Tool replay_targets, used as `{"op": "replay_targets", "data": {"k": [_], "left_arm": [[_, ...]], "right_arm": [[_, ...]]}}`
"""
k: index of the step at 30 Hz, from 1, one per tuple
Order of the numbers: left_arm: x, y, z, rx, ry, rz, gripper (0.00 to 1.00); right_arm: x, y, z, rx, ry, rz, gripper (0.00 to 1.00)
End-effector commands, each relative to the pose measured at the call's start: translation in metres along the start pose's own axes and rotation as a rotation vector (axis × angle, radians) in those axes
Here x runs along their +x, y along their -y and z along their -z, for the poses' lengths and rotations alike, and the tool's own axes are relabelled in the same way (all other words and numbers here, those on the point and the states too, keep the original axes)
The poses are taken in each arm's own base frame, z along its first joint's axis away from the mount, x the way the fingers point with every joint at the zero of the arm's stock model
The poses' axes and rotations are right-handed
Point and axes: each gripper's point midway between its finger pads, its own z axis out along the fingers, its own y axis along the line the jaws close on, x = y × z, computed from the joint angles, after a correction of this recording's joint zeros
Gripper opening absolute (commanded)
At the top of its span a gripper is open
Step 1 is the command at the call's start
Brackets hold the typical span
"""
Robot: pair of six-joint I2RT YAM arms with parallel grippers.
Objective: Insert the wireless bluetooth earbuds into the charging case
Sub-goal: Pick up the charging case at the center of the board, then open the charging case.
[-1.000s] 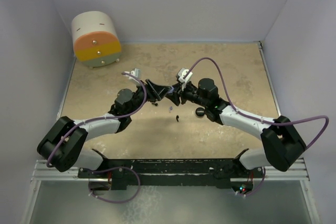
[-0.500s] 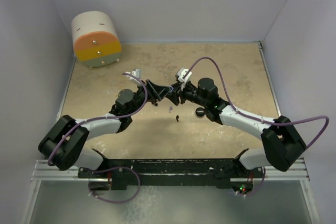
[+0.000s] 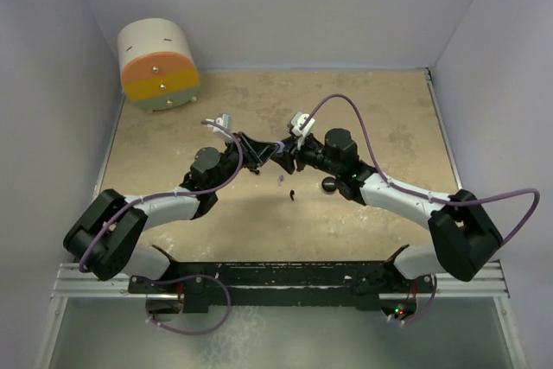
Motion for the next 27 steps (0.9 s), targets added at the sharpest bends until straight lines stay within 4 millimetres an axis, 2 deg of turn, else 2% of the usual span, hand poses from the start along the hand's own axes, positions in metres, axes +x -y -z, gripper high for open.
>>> {"op": "replay_targets", "data": {"k": [1,2,4,8,12,20,21,24,27], "left_arm": [[-0.008,0.022,0.001,0.092,0.032,-0.008,0.0],[-0.008,0.022,0.001,0.092,0.034,-0.008,0.0],[-0.009,0.022,0.001,0.088,0.039,-0.008,0.0],[-0.017,0.018,0.002,0.053,0.072,0.0,0.0],[-0.029,0.008,0.001,-0.038,0.104,-0.018,0.0],[-0.044,-0.002,0.002,-0.121,0.148,0.005,0.0],[-0.044,-0.004,0.003,-0.126,0.152,0.014,0.0],[-0.045,-0.005,0.002,-0.119,0.17,0.055,0.0],[-0.043,-0.003,-0.001,-0.097,0.17,0.094,0.0]], "right_arm": [[-0.034,-0.002,-0.005,-0.014,0.087,0.023,0.0],[-0.035,0.0,-0.005,-0.005,0.087,0.018,0.1],[-0.035,0.001,-0.005,0.001,0.088,0.014,0.44],[-0.037,0.003,0.002,0.03,0.096,0.009,0.82],[-0.035,0.007,0.018,0.084,0.096,-0.011,0.93],[-0.038,0.014,0.057,0.215,0.131,-0.16,0.98],[-0.04,0.014,0.059,0.223,0.14,-0.2,0.98],[-0.054,0.029,0.064,0.319,0.189,-0.284,0.98],[-0.052,0.038,0.06,0.371,0.177,-0.348,0.98]]}}
